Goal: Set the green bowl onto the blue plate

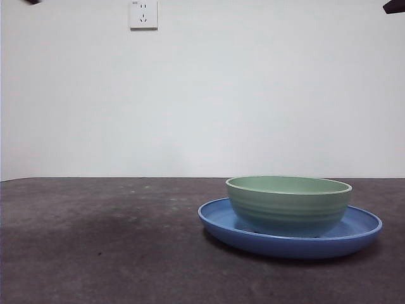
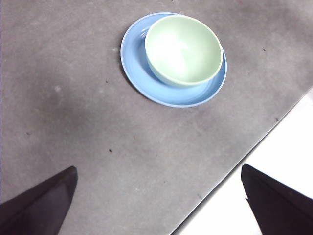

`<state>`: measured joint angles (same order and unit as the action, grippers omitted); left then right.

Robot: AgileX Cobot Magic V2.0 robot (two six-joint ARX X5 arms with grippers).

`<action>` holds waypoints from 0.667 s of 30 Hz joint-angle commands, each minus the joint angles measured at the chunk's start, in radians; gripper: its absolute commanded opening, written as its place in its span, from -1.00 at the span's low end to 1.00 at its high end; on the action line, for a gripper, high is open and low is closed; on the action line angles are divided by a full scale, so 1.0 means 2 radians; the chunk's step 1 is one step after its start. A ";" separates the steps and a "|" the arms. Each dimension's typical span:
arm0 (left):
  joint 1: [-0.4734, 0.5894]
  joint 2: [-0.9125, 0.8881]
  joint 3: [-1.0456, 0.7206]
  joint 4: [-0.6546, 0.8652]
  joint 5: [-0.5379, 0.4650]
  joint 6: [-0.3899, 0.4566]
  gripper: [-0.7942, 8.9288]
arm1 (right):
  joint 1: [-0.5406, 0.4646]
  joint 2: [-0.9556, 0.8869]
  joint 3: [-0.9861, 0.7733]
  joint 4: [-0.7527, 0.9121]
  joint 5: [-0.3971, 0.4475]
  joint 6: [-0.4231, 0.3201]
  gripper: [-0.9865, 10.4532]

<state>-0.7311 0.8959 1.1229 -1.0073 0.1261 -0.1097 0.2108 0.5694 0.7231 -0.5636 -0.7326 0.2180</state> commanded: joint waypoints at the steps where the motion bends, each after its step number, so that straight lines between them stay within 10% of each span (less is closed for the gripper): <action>1: -0.005 -0.047 -0.061 0.030 -0.001 0.008 0.40 | 0.002 0.002 0.009 0.005 0.000 0.005 0.23; 15: -0.005 -0.122 -0.127 0.056 -0.001 0.008 0.39 | 0.002 0.002 0.009 0.004 0.002 0.018 0.22; 20: -0.005 -0.122 -0.127 0.056 -0.001 0.008 0.39 | 0.000 0.020 0.010 -0.039 0.078 0.050 0.19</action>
<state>-0.7315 0.6468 0.8574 -0.9066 0.1261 -0.1097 0.2104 0.5869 0.7246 -0.6273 -0.6193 0.2794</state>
